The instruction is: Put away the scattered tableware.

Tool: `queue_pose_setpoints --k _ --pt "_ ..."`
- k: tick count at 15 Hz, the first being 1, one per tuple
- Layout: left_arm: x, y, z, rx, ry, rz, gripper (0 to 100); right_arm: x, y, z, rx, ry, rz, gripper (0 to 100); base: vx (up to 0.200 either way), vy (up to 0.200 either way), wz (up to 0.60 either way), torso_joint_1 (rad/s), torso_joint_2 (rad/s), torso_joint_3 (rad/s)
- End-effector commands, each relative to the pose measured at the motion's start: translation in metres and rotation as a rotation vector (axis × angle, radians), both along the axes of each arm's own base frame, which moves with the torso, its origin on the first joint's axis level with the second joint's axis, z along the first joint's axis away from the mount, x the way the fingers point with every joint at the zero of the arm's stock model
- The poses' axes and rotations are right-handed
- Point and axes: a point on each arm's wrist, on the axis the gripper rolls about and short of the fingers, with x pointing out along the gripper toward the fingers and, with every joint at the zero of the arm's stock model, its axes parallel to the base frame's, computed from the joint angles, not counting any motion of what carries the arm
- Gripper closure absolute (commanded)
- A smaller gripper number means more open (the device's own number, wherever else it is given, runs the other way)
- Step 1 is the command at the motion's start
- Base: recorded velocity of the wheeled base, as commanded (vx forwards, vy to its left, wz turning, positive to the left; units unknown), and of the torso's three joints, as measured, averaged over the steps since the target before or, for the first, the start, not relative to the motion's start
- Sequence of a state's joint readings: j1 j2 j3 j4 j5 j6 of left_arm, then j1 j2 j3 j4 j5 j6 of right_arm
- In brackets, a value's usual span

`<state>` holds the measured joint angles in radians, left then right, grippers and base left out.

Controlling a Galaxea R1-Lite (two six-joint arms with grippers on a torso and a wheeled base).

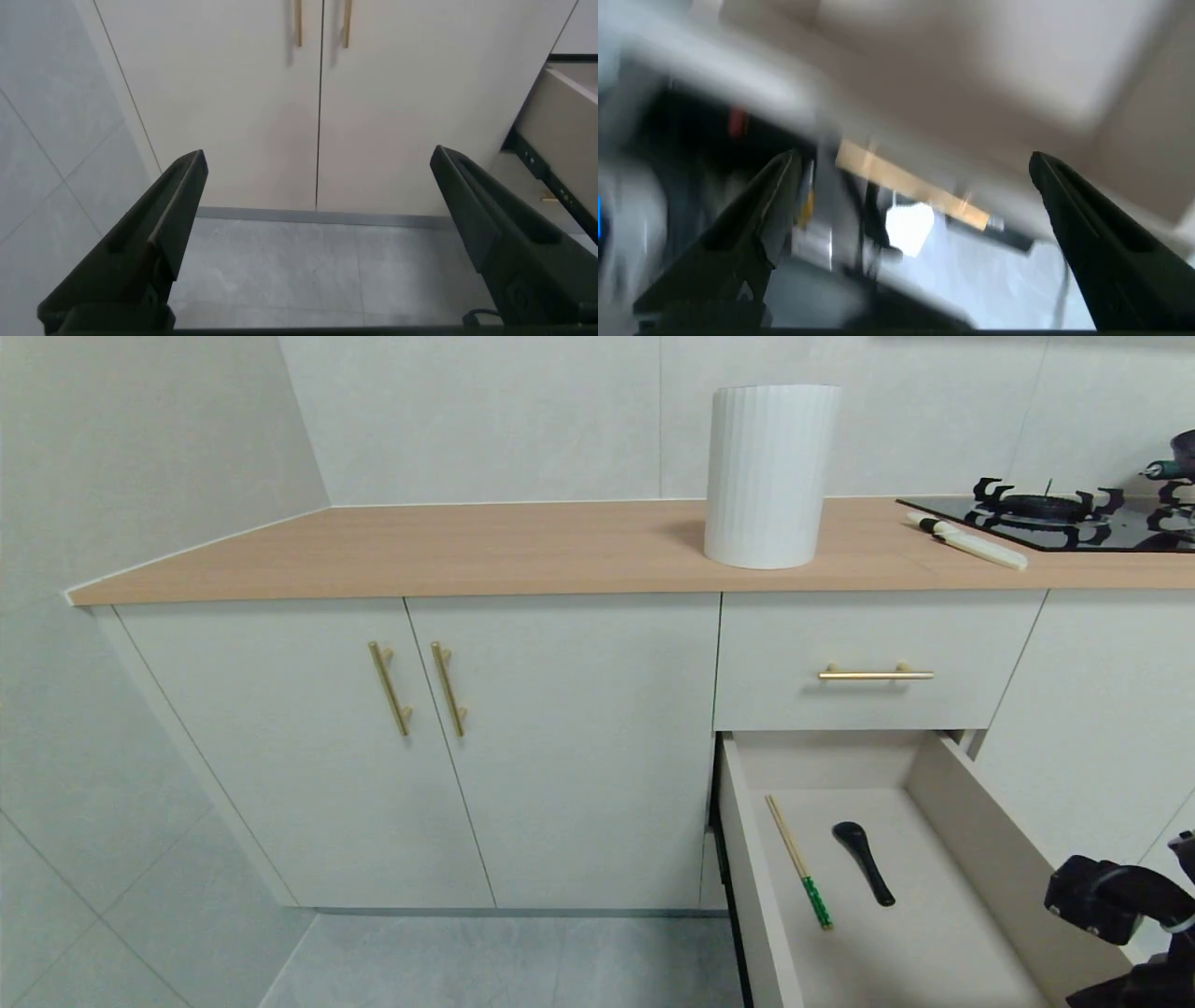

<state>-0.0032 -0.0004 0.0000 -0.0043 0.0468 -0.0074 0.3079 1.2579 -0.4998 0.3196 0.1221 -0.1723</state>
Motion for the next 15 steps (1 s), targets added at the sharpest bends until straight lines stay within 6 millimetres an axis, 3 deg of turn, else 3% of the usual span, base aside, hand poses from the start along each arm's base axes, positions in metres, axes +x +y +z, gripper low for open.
queue_pose_setpoints --k 1,4,6,10,15 --pt "0.0 0.0 0.0 0.0 0.0 0.001 0 -0.006 0.001 -0.001 -0.019 0.036 0.052 0 0.0 0.0 0.0 0.0 0.0 0.0" --pt "0.0 0.0 0.0 0.0 0.0 0.001 0 -0.008 0.009 -0.01 -0.049 0.12 0.119 0 0.0 0.0 0.0 0.0 0.0 0.0" --pt "0.0 0.0 0.0 0.0 0.0 0.001 0 0.003 0.016 -0.022 -0.071 0.2 0.112 0 0.0 0.0 0.0 0.0 0.0 0.0" --pt "0.0 0.0 0.0 0.0 0.0 0.001 0 0.034 0.029 -0.039 -0.068 0.348 -0.061 0 0.0 0.0 0.0 0.0 0.0 0.0" --pt "0.0 0.0 0.0 0.0 0.0 0.001 0 0.05 0.034 -0.031 -0.05 0.318 -0.212 0 0.0 0.0 0.0 0.0 0.0 0.0"
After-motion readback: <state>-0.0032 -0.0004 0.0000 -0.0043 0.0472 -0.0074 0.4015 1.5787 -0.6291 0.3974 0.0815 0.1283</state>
